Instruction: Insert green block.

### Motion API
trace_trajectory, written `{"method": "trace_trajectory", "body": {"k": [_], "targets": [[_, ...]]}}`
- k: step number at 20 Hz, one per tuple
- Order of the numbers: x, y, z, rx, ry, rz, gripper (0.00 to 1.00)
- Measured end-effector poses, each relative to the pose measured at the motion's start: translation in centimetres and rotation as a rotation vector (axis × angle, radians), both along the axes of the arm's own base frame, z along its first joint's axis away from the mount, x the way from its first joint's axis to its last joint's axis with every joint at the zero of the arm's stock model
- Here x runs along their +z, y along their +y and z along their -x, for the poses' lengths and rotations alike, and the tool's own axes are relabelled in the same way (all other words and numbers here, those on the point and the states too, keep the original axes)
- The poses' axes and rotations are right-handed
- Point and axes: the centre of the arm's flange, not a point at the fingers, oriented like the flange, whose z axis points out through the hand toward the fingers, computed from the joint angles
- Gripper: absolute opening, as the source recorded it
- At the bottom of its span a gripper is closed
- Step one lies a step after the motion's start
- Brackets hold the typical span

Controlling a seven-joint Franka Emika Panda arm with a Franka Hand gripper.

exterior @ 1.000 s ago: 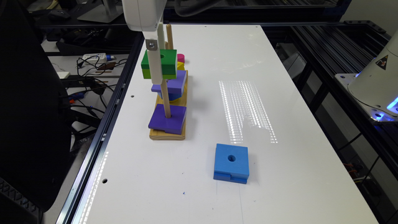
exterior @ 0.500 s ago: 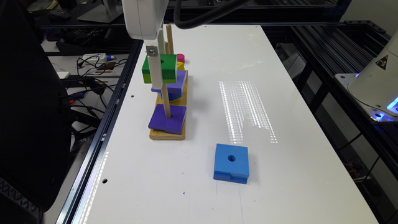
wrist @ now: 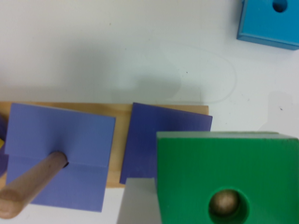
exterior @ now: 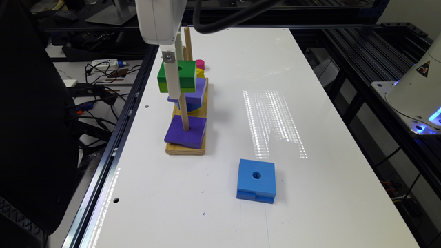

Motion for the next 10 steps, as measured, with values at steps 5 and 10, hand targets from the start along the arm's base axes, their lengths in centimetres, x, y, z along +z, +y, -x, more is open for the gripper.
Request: {"method": "trace_trajectory", "body": {"k": [5, 10], "targets": [[-1.1, 0.1, 0.0, 0.002, 0.002, -0.001, 0.0], [-1.8, 0.1, 0.0, 0.005, 0.001, 0.001, 0.0]]}}
